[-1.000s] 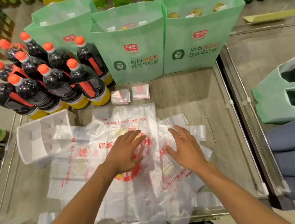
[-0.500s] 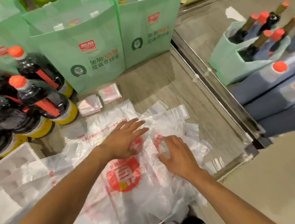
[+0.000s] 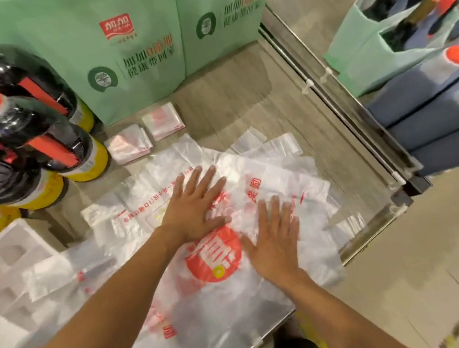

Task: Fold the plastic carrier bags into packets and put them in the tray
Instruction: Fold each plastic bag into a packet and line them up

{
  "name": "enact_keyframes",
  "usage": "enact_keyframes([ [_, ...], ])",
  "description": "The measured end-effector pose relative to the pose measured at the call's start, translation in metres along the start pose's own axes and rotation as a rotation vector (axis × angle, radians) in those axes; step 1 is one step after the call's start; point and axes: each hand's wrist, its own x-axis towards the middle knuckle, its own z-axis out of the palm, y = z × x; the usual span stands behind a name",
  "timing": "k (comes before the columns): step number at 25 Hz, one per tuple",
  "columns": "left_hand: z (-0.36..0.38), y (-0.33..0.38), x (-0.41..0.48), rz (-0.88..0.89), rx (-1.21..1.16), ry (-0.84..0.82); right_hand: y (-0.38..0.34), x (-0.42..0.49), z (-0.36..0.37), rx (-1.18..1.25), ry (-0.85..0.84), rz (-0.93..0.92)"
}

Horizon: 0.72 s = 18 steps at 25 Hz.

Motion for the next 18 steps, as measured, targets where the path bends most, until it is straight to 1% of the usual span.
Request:
enact_keyframes([
  [2,0.001,0.008,0.001,-0.119,-0.039,0.045,0.016,0.024,-0.003,-0.038,-0.004,-0.087],
  [6,0.005,0.024,-0.001,-0.338,-0.097,0.077,0.038,0.07,-0.02,-0.105,-0.001,-0.288],
  [10,0.011,0.033,-0.02,-0.442,-0.121,0.136,0.051,0.111,-0.036,-0.2,0.015,-0.484],
  [14,0.014,0.036,-0.052,-0.505,-0.104,0.128,0.045,0.149,-0.049,-0.238,-0.001,-0.661],
  [18,0.02,0.052,-0.081,-0.673,-0.134,0.122,0.021,0.178,-0.055,-0.279,-0.01,-0.827],
])
